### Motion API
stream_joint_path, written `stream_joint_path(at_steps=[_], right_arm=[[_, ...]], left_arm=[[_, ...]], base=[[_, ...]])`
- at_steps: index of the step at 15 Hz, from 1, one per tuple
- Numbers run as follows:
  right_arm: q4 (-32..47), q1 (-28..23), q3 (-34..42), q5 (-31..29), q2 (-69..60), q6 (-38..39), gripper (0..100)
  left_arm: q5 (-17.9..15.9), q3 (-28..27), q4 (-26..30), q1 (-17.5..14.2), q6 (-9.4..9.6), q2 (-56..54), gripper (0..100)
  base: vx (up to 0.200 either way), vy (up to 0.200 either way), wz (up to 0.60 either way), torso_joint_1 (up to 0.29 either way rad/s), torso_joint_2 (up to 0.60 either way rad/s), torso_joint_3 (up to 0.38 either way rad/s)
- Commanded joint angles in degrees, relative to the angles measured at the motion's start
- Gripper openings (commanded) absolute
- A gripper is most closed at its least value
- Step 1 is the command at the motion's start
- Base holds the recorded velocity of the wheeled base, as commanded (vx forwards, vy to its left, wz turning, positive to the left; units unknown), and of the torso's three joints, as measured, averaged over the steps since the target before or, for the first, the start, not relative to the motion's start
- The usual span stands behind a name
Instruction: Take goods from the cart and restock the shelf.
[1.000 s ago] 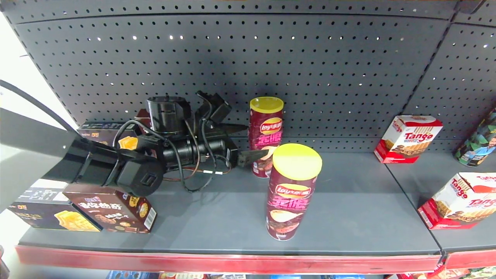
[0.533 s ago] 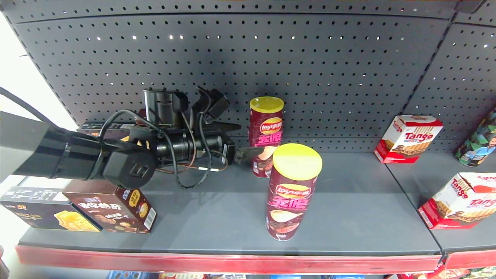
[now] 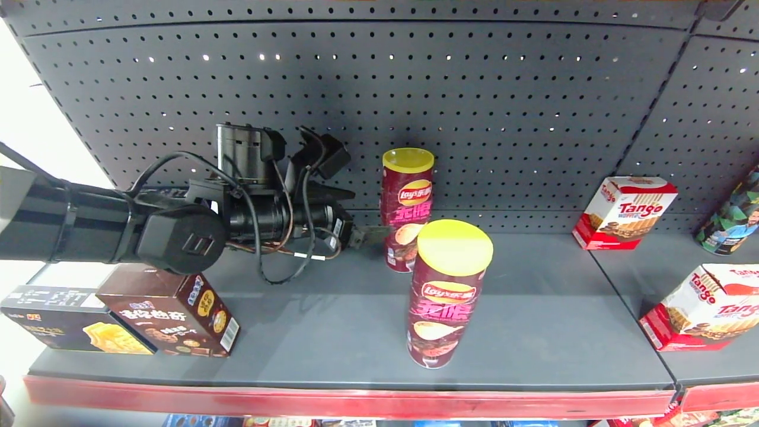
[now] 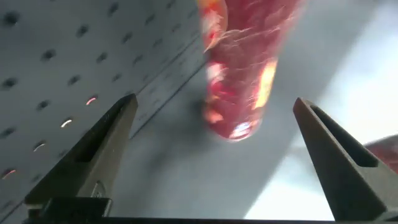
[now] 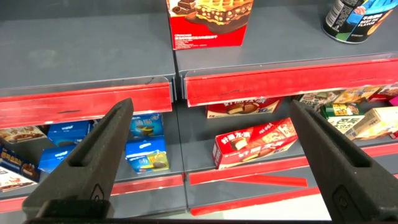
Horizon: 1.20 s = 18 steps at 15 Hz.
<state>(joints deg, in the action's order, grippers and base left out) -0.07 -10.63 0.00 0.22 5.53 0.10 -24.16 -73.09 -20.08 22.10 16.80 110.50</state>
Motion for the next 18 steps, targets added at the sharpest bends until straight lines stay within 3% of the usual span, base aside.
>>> stream_joint_path(at_steps=[1, 4, 7, 18], right_arm=[[0.0, 0.0, 0.0, 0.0, 0.1, 0.0, 100], [0.0, 0.0, 0.0, 0.0, 0.1, 0.0, 100], [0.0, 0.0, 0.0, 0.0, 0.1, 0.0, 100], [0.0, 0.0, 0.0, 0.0, 0.1, 0.0, 100]], left_arm=[[2.4, -0.6, 0.0, 0.5, 0.25, 0.9, 100], [6.5, -3.2, 0.1, 1.6, 0.25, 3.2, 100], [8.1, -4.3, 0.2, 2.2, 0.08, 4.3, 100], [8.5, -3.9, -0.4, 2.0, 0.25, 4.0, 100]], base=[[0.000, 0.000, 0.00, 0.000, 0.00, 0.000], [0.000, 0.000, 0.00, 0.000, 0.00, 0.000], [0.000, 0.000, 0.00, 0.000, 0.00, 0.000], [0.000, 0.000, 0.00, 0.000, 0.00, 0.000]])
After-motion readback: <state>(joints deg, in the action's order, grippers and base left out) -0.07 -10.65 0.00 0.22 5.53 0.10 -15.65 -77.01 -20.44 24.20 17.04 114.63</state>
